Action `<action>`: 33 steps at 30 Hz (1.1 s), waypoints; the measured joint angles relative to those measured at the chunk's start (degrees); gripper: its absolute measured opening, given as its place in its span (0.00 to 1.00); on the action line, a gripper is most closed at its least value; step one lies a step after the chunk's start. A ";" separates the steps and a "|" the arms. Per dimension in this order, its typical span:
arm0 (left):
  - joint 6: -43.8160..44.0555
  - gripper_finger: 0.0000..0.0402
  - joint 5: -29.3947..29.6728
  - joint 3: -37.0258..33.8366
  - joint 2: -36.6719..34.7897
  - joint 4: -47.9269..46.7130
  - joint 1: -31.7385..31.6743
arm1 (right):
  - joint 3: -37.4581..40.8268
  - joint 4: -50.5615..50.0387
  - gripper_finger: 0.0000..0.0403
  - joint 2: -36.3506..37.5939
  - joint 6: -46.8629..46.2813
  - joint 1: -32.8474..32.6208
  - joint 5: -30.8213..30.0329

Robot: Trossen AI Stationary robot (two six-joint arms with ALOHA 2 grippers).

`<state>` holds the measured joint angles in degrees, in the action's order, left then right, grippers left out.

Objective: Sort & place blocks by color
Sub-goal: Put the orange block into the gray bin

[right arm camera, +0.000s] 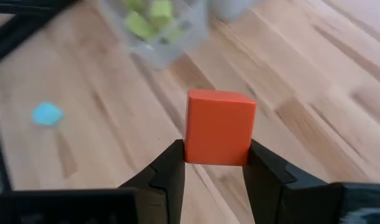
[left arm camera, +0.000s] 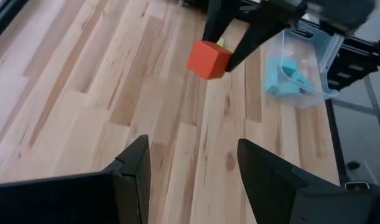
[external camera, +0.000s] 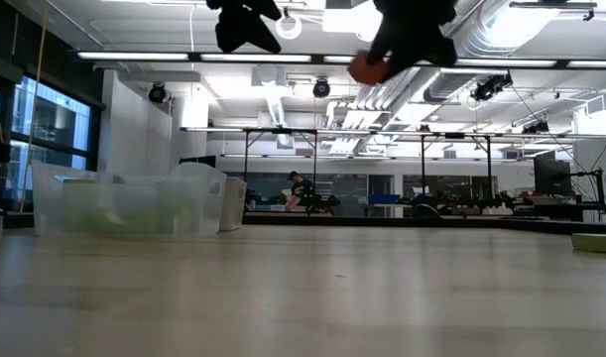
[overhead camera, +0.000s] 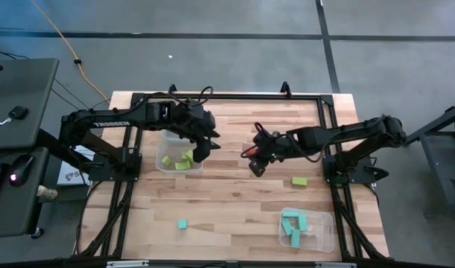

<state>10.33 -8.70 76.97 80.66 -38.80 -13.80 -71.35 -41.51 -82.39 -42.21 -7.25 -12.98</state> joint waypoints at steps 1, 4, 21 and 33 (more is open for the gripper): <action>-0.24 0.42 -0.04 0.00 0.00 0.15 0.01 | -0.43 0.86 0.28 0.00 1.72 0.00 0.45; -0.31 0.42 -0.06 0.00 0.00 1.00 0.02 | -1.61 3.49 0.28 0.00 5.76 0.15 2.44; -3.06 0.42 -3.43 0.00 0.00 6.18 2.32 | -3.02 14.28 0.28 0.02 14.20 0.15 5.93; -2.26 0.42 -3.32 0.00 0.00 9.62 4.28 | -3.03 16.59 0.28 0.02 15.26 0.54 6.16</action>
<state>8.07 -12.02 76.97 80.66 -29.17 -9.52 -74.38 -24.93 -82.37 -26.95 -6.71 -6.82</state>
